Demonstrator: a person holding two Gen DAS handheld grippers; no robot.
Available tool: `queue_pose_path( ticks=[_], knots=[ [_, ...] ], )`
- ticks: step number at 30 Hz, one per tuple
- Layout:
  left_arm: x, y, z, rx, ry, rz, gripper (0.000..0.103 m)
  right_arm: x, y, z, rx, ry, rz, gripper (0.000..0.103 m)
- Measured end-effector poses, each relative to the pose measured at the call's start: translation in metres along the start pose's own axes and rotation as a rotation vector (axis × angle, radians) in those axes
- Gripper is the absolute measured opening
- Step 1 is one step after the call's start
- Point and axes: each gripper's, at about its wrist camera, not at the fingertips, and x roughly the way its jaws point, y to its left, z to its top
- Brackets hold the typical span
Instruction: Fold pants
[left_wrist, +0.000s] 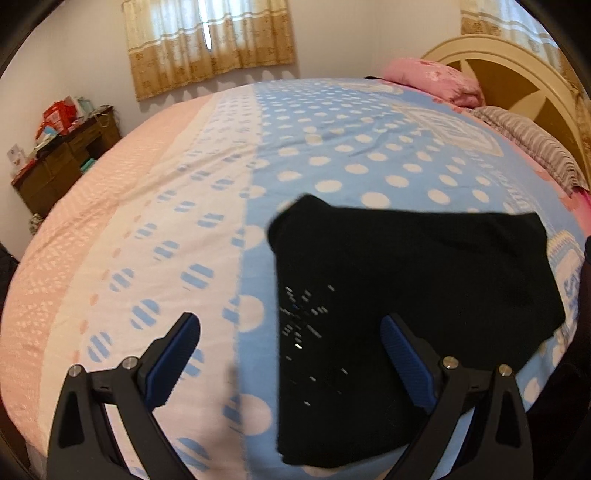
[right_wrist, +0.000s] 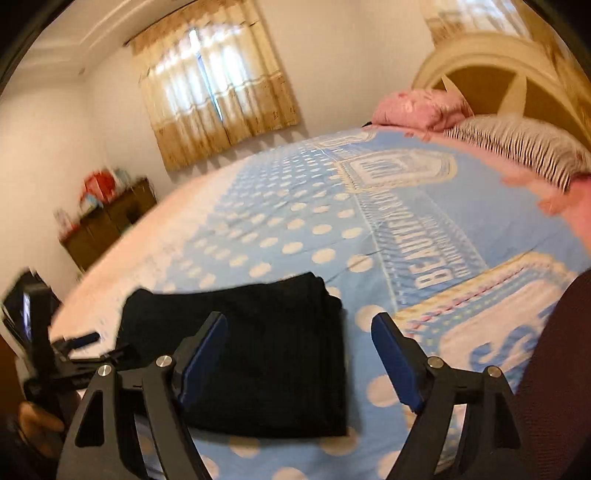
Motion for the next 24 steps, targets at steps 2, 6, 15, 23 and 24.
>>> queue_pose_path(
  ticks=[2, 6, 15, 23, 24],
  knots=[
    [-0.004, 0.003, 0.005, -0.007, -0.015, 0.008, 0.101, 0.003, 0.006, -0.001, -0.007, -0.003, -0.021, 0.081],
    [-0.010, 0.008, 0.009, -0.029, -0.045, 0.006, 0.103, 0.008, 0.017, -0.003, -0.043, 0.004, -0.034, 0.081],
    [0.021, 0.006, 0.006, -0.100, 0.072, -0.169, 0.103, 0.053, -0.008, -0.019, -0.015, 0.135, -0.063, 0.081],
    [0.040, -0.009, 0.003, -0.141, 0.113, -0.372, 0.043, 0.073, 0.001, -0.031, -0.021, 0.241, 0.010, 0.036],
    [0.037, -0.009, 0.005, -0.150, 0.100, -0.393, 0.036, 0.072, 0.006, -0.029, -0.042, 0.250, 0.009, 0.033]
  ],
)
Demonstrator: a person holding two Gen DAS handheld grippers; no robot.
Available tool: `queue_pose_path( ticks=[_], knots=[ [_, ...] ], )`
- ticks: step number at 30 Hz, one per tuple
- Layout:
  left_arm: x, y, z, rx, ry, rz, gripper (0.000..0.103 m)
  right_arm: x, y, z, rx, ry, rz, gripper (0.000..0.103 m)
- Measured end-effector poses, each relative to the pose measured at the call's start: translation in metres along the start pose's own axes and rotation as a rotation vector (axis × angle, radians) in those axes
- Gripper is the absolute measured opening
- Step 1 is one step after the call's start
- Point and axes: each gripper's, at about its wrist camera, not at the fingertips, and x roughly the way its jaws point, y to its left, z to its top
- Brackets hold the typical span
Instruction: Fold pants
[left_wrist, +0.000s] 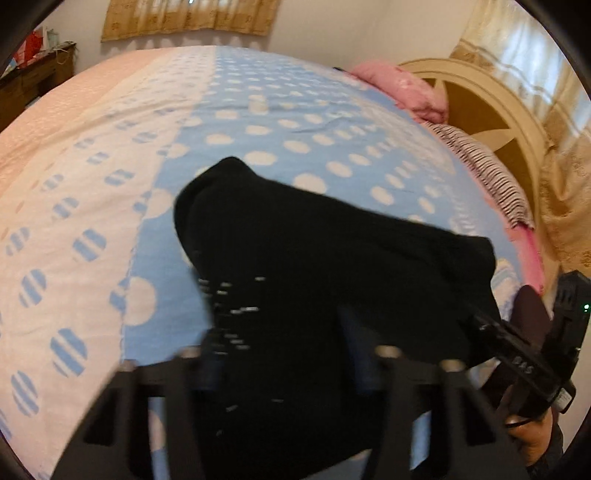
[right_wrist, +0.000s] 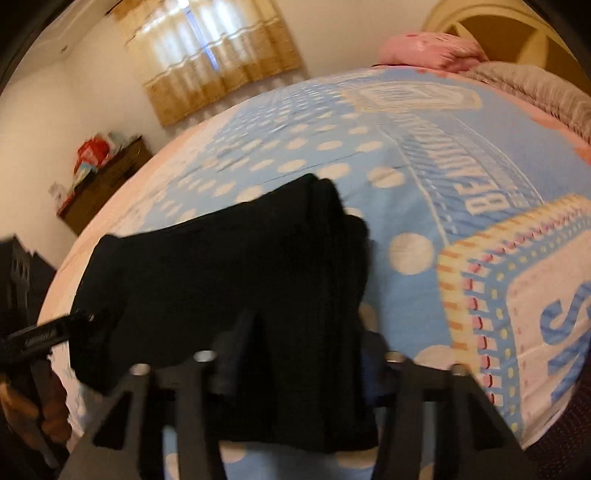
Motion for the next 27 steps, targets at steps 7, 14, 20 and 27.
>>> queue_pose_path(
  ticks=[7, 14, 20, 27],
  knots=[
    [-0.035, 0.015, 0.016, -0.037, -0.102, 0.007, 0.020, -0.034, 0.068, 0.027, -0.155, -0.090, 0.074, 0.029],
    [-0.116, 0.083, 0.050, -0.090, -0.308, 0.272, 0.020, -0.007, 0.174, 0.080, -0.317, -0.146, 0.320, 0.029],
    [-0.137, 0.163, 0.070, -0.159, -0.341, 0.517, 0.021, 0.088, 0.264, 0.112, -0.374, -0.082, 0.459, 0.029],
    [-0.075, 0.266, 0.057, -0.341, -0.142, 0.647, 0.070, 0.188, 0.311, 0.089, -0.503, 0.055, 0.287, 0.050]
  ],
)
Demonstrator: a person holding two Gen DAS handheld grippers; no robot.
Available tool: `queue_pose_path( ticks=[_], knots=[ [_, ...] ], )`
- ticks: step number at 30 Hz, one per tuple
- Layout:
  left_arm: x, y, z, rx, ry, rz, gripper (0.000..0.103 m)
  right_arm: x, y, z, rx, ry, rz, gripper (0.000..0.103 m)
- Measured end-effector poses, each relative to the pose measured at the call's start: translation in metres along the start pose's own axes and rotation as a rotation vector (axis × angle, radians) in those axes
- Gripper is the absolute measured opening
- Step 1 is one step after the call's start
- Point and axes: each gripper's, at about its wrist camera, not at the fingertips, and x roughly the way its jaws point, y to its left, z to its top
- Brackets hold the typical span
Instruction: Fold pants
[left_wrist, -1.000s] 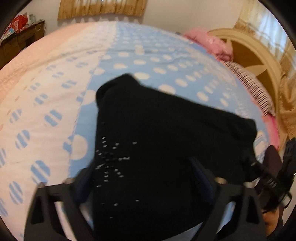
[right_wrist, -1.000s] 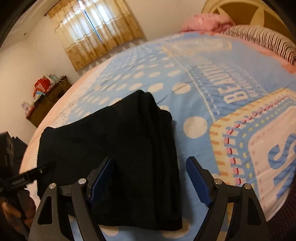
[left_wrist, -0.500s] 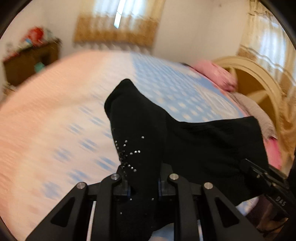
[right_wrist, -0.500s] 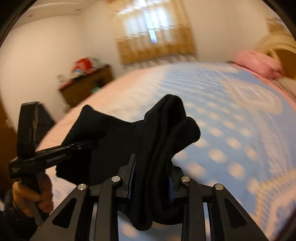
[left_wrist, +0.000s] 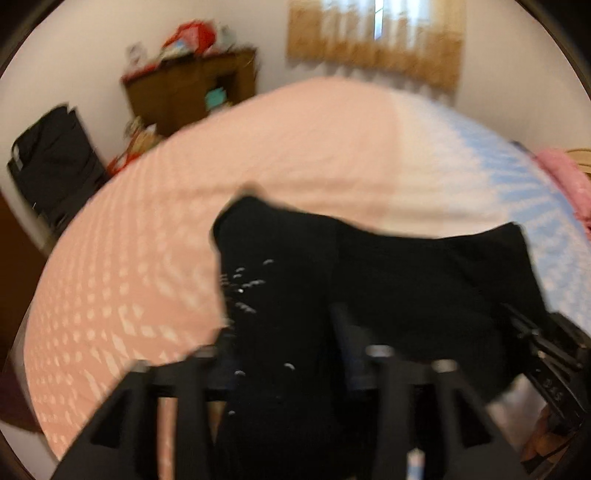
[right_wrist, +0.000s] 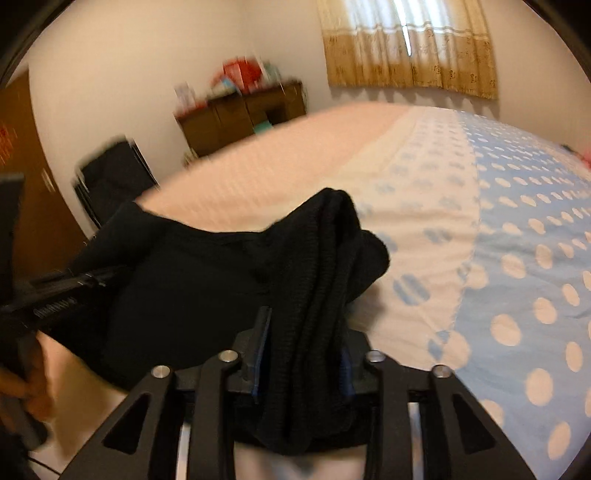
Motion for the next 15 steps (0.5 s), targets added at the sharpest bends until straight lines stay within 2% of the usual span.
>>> queue_pose_path(
  ticks=[1, 2, 4, 7, 10, 12, 13, 15],
  knots=[
    [0.002, 0.004, -0.002, -0.008, -0.013, 0.032, 0.092, -0.001, -0.003, 0.001, 0.008, 0.010, -0.013, 0.059],
    [0.003, 0.009, -0.003, -0.023, -0.028, 0.082, 0.103, -0.002, -0.005, 0.004, 0.013, 0.012, -0.029, 0.067],
    [0.004, 0.013, 0.001, -0.045, -0.014, 0.076, 0.103, -0.009, -0.012, 0.005, 0.016, 0.014, -0.042, 0.073],
    [0.001, 0.015, 0.002, -0.025, 0.013, 0.078, 0.103, -0.032, -0.019, 0.007, 0.087, -0.022, -0.081, 0.073],
    [-0.028, 0.016, -0.005, 0.028, -0.059, 0.186, 0.103, -0.078, -0.015, 0.002, 0.163, -0.140, -0.150, 0.073],
    [-0.040, 0.018, -0.003, 0.054, -0.122, 0.283, 0.103, -0.104, -0.007, 0.000, 0.182, -0.206, -0.136, 0.073],
    [-0.049, 0.019, -0.004, 0.065, -0.156, 0.306, 0.103, -0.117, -0.001, -0.003, 0.187, -0.232, -0.115, 0.073],
    [-0.069, 0.020, -0.007, 0.065, -0.202, 0.286, 0.103, -0.140, 0.018, -0.009, 0.180, -0.263, -0.081, 0.074]
  ],
)
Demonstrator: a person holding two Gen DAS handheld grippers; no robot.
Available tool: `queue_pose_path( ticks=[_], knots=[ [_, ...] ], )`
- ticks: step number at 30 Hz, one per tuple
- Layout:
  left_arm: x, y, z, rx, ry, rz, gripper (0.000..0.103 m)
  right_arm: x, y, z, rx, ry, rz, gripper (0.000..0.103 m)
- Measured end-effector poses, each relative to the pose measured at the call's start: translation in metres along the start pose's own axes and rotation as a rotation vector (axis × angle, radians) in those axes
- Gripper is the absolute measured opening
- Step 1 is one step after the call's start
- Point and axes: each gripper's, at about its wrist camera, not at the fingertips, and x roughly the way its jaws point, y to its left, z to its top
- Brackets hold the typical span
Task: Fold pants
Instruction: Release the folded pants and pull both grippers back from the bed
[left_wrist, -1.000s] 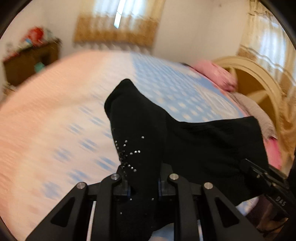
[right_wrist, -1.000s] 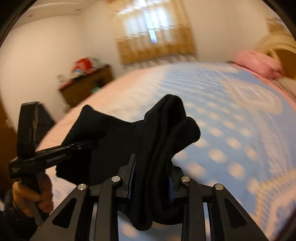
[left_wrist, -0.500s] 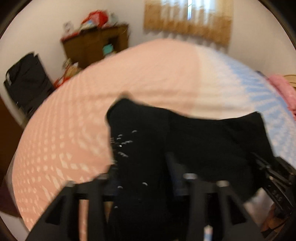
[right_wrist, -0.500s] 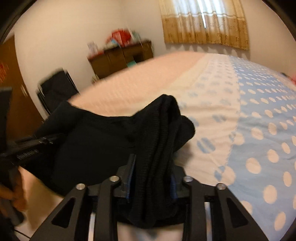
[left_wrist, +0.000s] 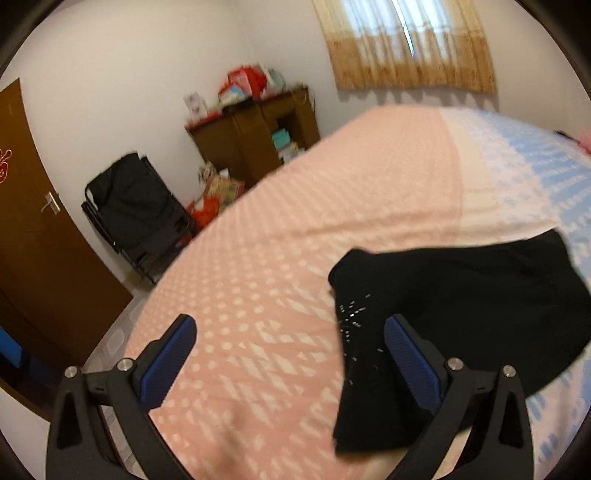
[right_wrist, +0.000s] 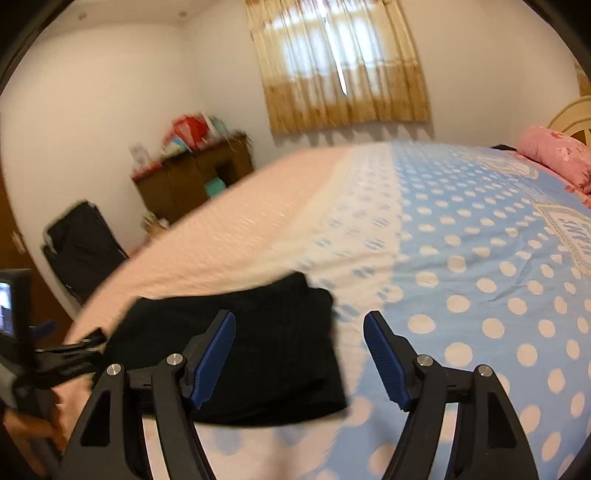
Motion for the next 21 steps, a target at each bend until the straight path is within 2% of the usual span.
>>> queue_pose_path(
  ticks=[6, 12, 21],
  knots=[
    [-0.046, 0.002, -0.004, -0.024, -0.087, -0.058, 0.103, -0.040, 0.038, -0.009, -0.058, -0.035, 0.022, 0.075],
    [-0.069, 0.003, -0.017, -0.085, -0.090, -0.127, 0.103, -0.068, 0.043, -0.021, -0.052, -0.067, 0.047, 0.076],
    [-0.096, 0.002, -0.029, -0.061, -0.128, -0.112, 0.103, -0.083, 0.043, -0.027, -0.027, -0.081, 0.059, 0.076]
  ],
)
